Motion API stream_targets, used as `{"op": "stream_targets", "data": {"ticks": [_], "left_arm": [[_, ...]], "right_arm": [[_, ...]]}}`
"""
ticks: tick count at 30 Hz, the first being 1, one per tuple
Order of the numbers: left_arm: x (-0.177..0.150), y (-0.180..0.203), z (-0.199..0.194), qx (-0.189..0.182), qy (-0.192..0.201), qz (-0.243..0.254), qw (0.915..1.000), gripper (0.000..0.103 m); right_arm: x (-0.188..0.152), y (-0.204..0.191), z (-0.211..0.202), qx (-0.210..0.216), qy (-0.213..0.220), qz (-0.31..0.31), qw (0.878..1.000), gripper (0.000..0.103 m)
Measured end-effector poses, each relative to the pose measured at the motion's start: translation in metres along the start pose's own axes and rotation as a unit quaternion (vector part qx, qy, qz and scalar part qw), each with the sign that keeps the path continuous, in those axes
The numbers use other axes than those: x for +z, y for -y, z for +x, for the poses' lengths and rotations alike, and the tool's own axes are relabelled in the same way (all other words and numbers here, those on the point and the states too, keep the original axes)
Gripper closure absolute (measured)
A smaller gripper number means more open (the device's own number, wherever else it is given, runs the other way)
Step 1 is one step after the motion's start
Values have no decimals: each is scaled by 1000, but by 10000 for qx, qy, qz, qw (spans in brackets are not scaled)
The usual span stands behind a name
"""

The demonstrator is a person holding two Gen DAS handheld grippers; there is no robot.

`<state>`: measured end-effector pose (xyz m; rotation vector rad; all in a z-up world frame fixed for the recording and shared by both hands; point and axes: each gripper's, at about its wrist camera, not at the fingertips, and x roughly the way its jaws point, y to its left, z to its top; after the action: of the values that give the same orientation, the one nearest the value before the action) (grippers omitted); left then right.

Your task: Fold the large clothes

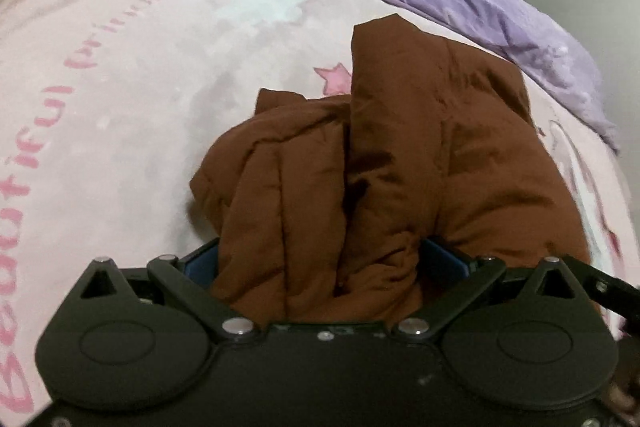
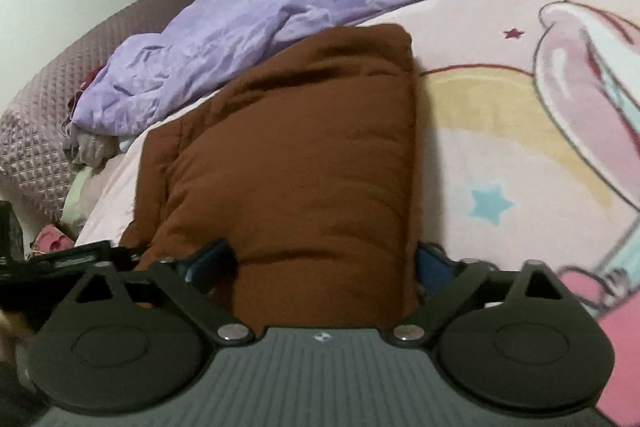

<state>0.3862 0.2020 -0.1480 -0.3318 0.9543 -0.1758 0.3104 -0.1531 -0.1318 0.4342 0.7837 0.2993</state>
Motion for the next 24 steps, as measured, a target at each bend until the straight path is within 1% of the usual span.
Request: {"op": "stream_targets", "data": {"ticks": [3, 4, 5, 6, 9, 10, 11, 12, 13, 14, 15, 16, 18, 19, 22, 24], "left_arm": [[12, -19, 16, -437, -193, -114, 9988, 0], [13, -20, 16, -532, -127, -102, 9985, 0], [14, -16, 17, -490, -121, -54, 9987, 0], [14, -11, 18, -364, -105, -22, 9993, 0], [3, 5, 17, 2, 117, 102, 9999, 0], [2, 6, 18, 27, 172, 114, 9998, 0], [1, 5, 16, -21, 217, 99, 9997, 3], [2, 2, 17, -108, 263, 59, 9996, 12], [0, -1, 14, -207, 301, 0, 9993, 26], [-3, -4, 9, -332, 348, -64, 9988, 33], [-4, -4, 5, -426, 391, -111, 9983, 46], [-4, -2, 2, -429, 437, -92, 9981, 54], [-6, 6, -5, -389, 511, 83, 9979, 63], [-5, 9, -8, -351, 537, 136, 9978, 65], [-3, 11, -23, -418, 649, 124, 9969, 70], [-5, 13, -42, -524, 835, 147, 9950, 70]], "right_arm": [[6, -1, 7, -16, -113, 50, 9999, 0], [9, -2, 11, -37, -157, 31, 9999, 0], [10, -2, 15, -56, -197, 46, 9998, 0], [12, -3, 18, -103, -252, 93, 9996, 0], [11, -6, 20, -257, -266, 99, 9993, 0], [10, -7, 19, -273, -241, 74, 9993, 0], [10, -8, 19, -272, -208, 43, 9994, 0], [9, -8, 17, -266, -166, 6, 9995, 0], [8, -8, 14, -269, -107, -32, 9996, 0], [8, -10, 11, -271, -26, -27, 9996, 5], [6, -13, 4, -261, 114, -42, 9996, 17], [7, -16, 0, -239, 245, -49, 9994, 29], [8, -23, -6, -273, 337, -199, 9989, 39], [9, -25, -9, -267, 348, -233, 9988, 42], [17, -23, -19, -91, 343, -251, 9991, 47], [25, -18, -28, 68, 333, -166, 9993, 48]]}}
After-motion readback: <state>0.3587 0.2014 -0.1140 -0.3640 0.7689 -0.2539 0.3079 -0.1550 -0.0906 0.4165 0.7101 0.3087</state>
